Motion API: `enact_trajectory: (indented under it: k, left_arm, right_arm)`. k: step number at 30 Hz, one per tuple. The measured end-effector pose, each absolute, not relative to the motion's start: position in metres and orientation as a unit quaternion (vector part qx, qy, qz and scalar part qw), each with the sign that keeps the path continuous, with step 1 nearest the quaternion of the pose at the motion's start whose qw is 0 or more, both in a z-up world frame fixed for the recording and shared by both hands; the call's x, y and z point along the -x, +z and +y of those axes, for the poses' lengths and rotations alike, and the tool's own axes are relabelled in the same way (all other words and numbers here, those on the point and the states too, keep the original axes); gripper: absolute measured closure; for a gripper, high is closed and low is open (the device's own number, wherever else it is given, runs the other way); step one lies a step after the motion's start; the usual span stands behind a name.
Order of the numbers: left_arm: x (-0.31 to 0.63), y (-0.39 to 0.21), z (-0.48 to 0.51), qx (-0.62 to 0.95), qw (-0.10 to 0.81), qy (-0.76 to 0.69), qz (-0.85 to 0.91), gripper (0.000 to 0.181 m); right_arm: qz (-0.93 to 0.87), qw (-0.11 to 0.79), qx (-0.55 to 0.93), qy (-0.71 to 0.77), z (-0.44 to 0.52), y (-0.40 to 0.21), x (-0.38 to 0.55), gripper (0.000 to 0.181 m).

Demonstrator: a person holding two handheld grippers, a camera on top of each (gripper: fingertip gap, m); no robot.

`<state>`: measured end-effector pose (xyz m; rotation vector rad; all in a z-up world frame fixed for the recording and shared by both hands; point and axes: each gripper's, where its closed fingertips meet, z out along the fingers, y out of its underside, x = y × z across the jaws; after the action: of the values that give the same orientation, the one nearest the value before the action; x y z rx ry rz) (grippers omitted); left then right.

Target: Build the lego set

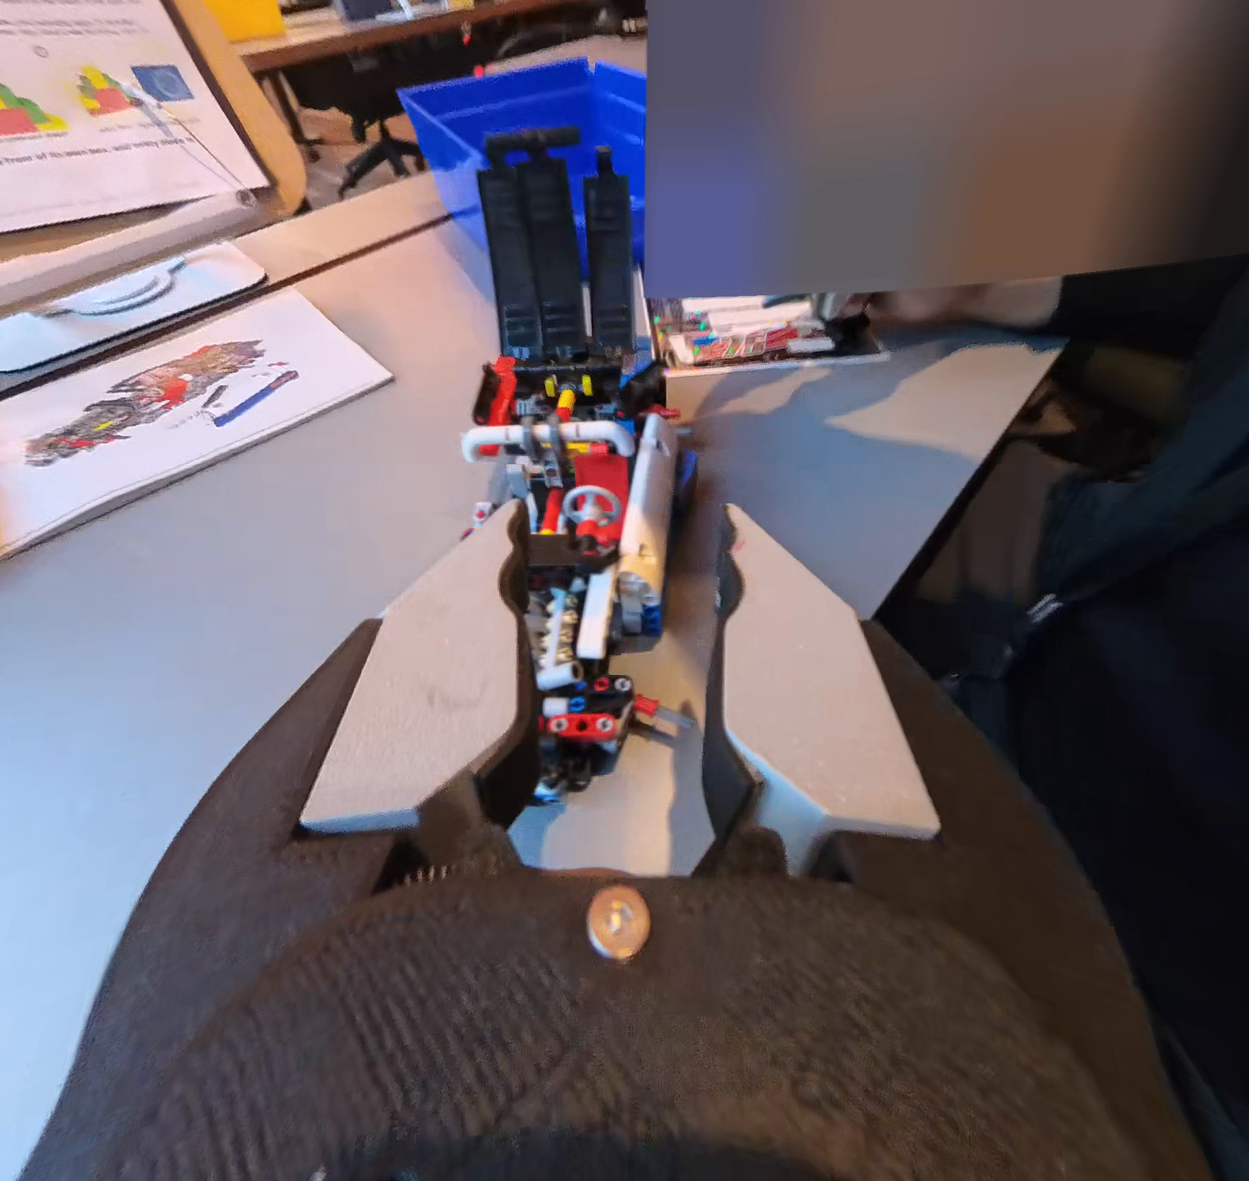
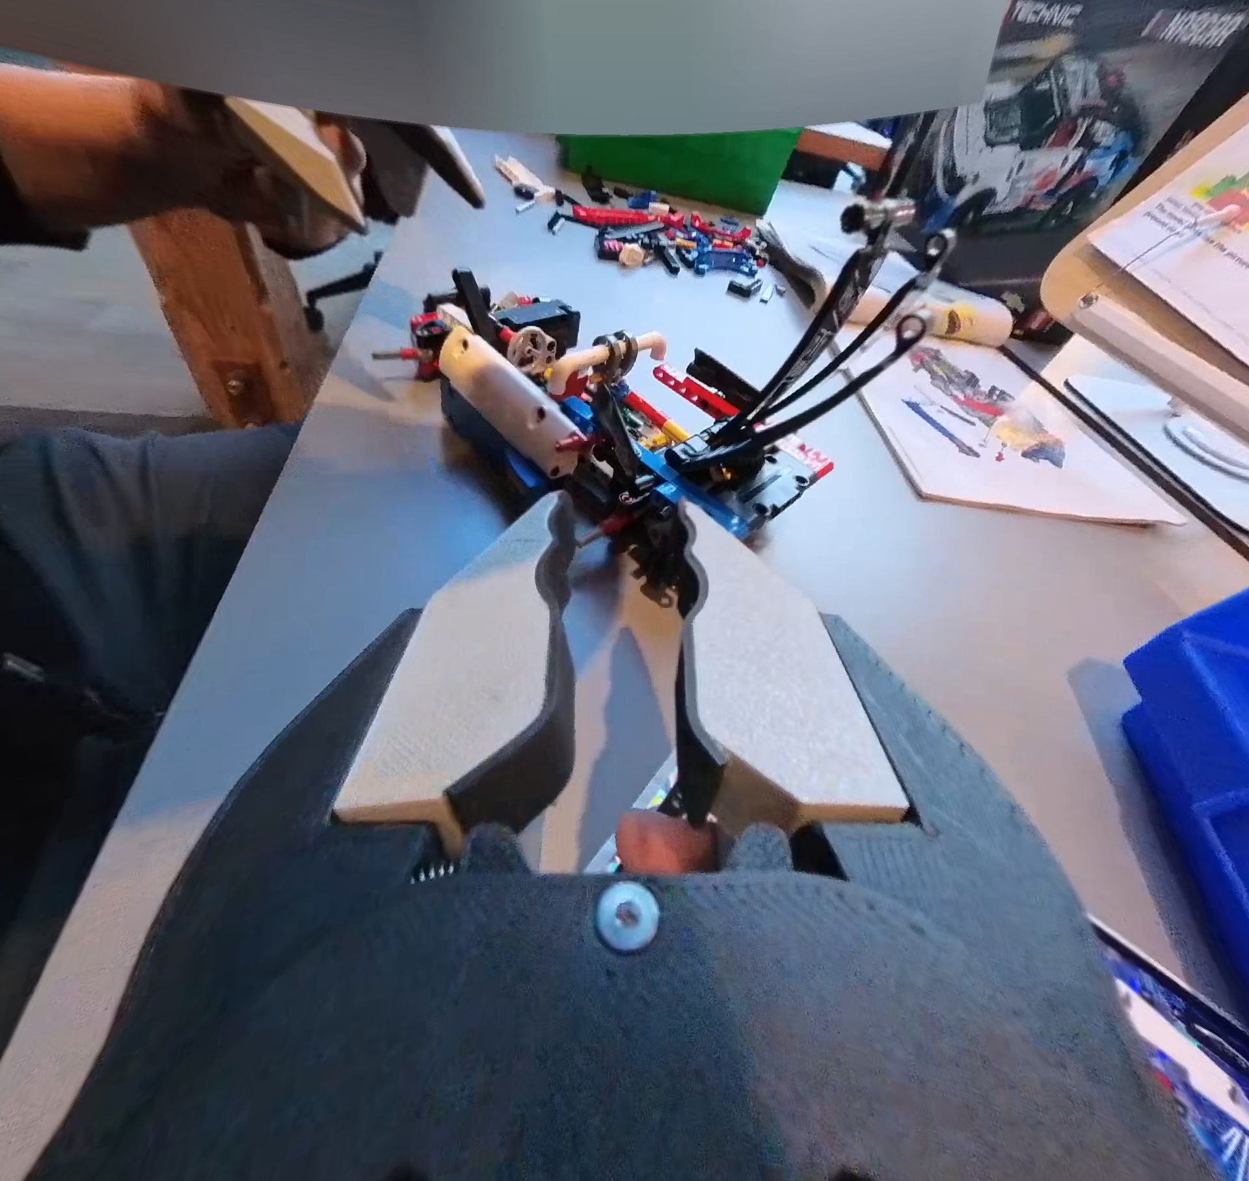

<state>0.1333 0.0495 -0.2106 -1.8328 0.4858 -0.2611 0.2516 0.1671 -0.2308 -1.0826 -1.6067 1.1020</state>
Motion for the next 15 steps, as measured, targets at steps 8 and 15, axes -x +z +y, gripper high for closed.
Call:
enact_trajectory:
  k: [8,15]
  left_arm:
    - [-0.074,-0.196,0.085,0.749,0.594,-0.225,0.189,0.123]
    - [-0.068,-0.217,0.101,0.765,0.565,-0.227,0.211,0.122]
  right_arm:
    - [-0.591,0.471,0.435,0.489,0.189,-0.212,-0.253,0.15]
    - [-0.603,0.496,0.434,0.45,0.196,-0.216,-0.245,0.148]
